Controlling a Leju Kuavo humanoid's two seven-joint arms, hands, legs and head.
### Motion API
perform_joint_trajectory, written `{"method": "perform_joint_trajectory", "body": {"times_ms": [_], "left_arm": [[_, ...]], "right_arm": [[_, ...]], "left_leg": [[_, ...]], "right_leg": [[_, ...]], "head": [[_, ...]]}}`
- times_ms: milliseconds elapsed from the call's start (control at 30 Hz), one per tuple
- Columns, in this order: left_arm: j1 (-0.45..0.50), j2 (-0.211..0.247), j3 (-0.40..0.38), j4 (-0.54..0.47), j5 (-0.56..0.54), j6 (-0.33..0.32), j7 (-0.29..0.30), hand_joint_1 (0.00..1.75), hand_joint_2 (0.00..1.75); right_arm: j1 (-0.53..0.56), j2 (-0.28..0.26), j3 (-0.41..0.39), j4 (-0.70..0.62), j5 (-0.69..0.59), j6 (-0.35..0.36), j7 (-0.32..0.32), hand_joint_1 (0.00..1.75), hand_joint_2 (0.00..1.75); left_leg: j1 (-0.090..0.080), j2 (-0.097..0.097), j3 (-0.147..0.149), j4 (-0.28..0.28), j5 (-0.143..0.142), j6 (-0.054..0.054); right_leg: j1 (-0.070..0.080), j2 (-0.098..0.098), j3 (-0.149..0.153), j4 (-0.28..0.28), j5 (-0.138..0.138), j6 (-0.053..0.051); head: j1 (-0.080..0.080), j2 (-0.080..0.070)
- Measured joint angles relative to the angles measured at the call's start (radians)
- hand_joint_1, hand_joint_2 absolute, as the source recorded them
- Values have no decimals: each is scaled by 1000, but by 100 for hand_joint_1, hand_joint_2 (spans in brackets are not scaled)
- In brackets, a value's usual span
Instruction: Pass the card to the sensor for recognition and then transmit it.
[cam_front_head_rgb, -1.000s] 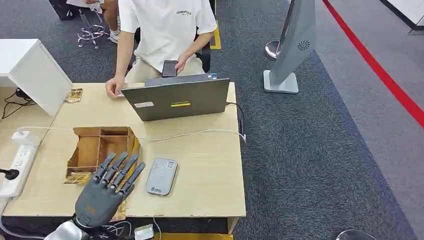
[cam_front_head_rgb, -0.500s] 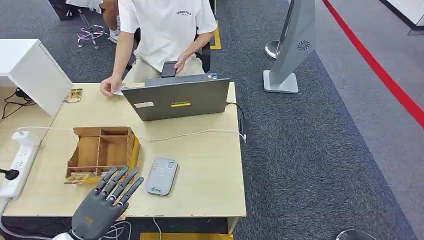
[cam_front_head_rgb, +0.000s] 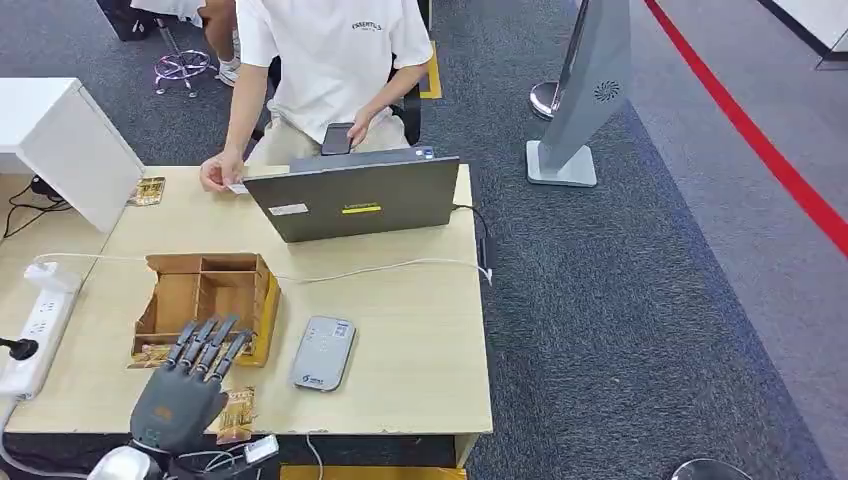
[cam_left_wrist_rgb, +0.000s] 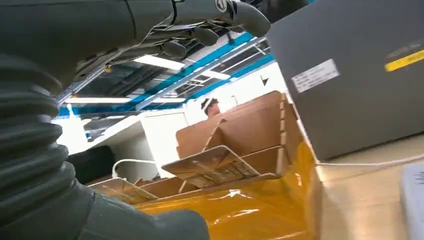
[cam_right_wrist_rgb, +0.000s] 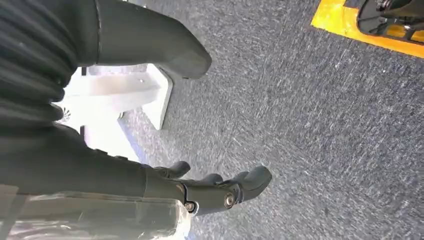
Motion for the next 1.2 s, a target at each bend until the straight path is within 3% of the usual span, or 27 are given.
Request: {"method": "perform_joint_trajectory", "body": {"times_ms": [367, 800, 833, 1200], "left_arm": [[-7, -34, 38, 60, 0, 23, -4, 0, 175], [-21, -100, 74, 108, -45, 112, -42, 0, 175], [-24, -103, 75, 113, -45, 112, -42, 175, 175], [-48, -128, 87, 150, -36, 111, -55, 175, 175]], "right_arm": [[0, 0, 15, 0, 3, -4, 0, 0, 175], [0, 0, 29, 0, 32, -4, 6, 0, 175], [0, 0, 33, 0, 37, -3, 6, 0, 175], [-1, 1, 51, 4, 46, 0, 6, 0, 175]], "left_leg": [[0, 0, 0, 0, 0, 0], [0, 0, 0, 0, 0, 0], [0, 0, 0, 0, 0, 0], [0, 0, 0, 0, 0, 0]], "right_leg": [[0, 0, 0, 0, 0, 0], [0, 0, 0, 0, 0, 0], [0, 0, 0, 0, 0, 0], [0, 0, 0, 0, 0, 0]], "head": [[0, 0], [0, 0], [0, 0], [0, 0]]}}
